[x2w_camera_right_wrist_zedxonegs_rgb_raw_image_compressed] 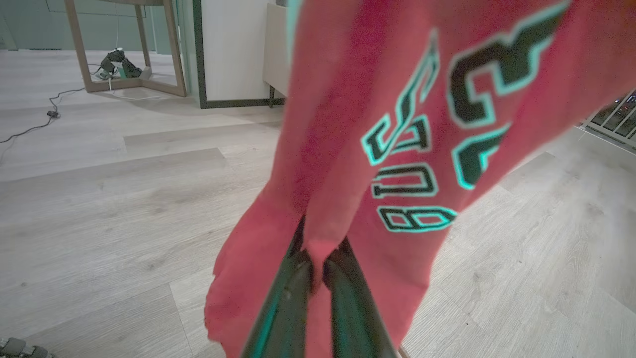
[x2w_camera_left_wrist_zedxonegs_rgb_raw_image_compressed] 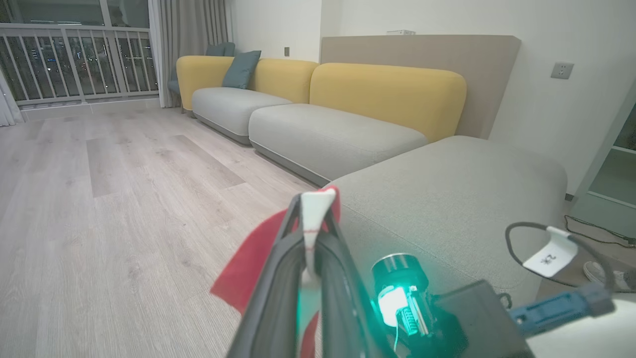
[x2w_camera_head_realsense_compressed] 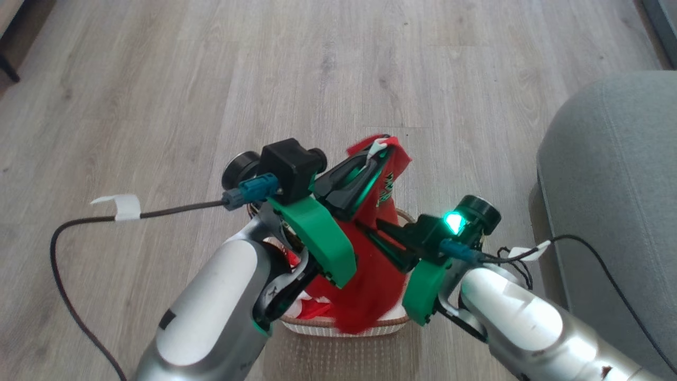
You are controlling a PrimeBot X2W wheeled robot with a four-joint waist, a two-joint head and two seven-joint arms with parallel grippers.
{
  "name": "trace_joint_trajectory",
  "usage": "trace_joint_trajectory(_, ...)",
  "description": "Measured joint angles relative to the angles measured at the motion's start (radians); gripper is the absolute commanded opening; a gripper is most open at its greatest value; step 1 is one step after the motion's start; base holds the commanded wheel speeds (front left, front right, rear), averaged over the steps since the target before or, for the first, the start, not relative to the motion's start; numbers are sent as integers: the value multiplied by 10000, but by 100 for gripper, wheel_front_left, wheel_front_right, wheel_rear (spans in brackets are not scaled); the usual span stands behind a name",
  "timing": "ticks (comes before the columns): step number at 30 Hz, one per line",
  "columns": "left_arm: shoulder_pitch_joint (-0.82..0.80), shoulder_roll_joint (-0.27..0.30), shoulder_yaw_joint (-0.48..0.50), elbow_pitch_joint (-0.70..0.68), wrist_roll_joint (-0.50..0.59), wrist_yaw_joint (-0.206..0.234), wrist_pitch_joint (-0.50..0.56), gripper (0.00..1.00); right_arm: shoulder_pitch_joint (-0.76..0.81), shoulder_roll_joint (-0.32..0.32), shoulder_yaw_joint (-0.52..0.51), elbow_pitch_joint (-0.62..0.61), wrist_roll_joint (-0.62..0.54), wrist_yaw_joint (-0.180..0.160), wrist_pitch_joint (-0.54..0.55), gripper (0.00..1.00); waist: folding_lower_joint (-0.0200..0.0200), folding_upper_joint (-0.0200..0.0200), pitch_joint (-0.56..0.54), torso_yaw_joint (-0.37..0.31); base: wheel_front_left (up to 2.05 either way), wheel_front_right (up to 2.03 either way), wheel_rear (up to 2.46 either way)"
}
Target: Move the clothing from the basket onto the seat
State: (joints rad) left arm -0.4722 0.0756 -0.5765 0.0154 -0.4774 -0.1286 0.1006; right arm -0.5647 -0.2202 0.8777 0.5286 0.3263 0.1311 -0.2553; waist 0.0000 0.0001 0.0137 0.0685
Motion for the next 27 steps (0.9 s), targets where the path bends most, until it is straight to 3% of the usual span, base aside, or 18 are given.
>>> trace_joint_trajectory(5,23,165,148,267,-73,102,-203,0,24,-117,-558,-376,119,0,0,0,0,0,67,-160,0,0,0)
trace_joint_trajectory(6,23,165,148,267,-73,102,-203,32,24,-117,-558,-376,119,0,0,0,0,0,67,-160,0,0,0)
trace_joint_trajectory(7,45,217,217,360,-56,144,-311,32,36,-165,-752,-506,134,0,0,0,0,0,87,-208,0,0,0)
trace_joint_trajectory(8,84,238,309,454,-58,190,-431,56,46,-224,-959,-660,165,0,0,0,0,0,110,-266,0,0,0)
trace_joint_trajectory(9,141,270,374,596,-75,209,-527,89,54,-297,-1170,-819,182,0,0,0,0,0,134,-340,0,0,0)
trace_joint_trajectory(10,236,309,414,763,-148,205,-635,100,58,-380,-1344,-949,182,0,0,0,0,0,157,-434,0,0,0)
trace_joint_trajectory(20,1203,309,-79,3032,29,151,-2911,100,447,-1434,-2504,-1802,163,0,0,0,0,0,405,-2049,0,0,0)
trace_joint_trajectory(27,1023,-117,-1020,3753,105,38,-3411,100,732,-1939,-3570,-2157,63,0,0,0,0,0,665,-3600,0,0,0)
